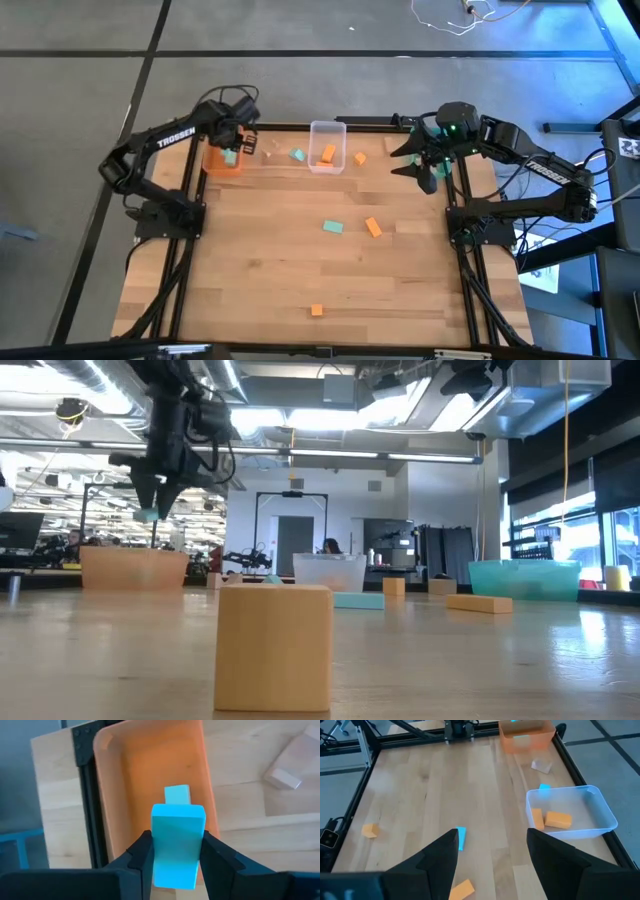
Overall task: Sort & place blocks by color
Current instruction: Put the blue block into the orange bin
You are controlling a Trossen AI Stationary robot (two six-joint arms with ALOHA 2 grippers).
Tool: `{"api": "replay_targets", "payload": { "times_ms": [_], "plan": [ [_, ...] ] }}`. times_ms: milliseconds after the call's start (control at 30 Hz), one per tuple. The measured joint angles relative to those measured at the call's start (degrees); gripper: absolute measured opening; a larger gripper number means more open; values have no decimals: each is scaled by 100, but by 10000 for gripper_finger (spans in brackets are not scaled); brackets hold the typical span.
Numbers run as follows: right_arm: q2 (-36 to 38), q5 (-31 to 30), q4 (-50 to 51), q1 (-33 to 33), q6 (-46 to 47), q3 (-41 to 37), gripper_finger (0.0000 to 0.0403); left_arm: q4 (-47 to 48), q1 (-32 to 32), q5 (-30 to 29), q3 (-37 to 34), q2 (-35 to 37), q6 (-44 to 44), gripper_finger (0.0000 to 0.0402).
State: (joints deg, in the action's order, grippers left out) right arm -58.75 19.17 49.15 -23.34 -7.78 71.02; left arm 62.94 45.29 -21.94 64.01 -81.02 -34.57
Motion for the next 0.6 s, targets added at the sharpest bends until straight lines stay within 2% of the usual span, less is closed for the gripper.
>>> {"api": "replay_targets", "payload": {
  "times_ms": [233, 400, 600],
  "plan": [
    [-1, -1, -2, 1, -5, 0, 236, -152, 527, 214, 0, -478, 535, 115],
    [-1, -1, -2, 1, -10, 0, 236, -278, 647, 256, 0, -743, 755, 153],
    [0, -3, -2, -1, -21, 0, 236, -383, 663, 255, 0, -869, 818, 159]
  ]
}}
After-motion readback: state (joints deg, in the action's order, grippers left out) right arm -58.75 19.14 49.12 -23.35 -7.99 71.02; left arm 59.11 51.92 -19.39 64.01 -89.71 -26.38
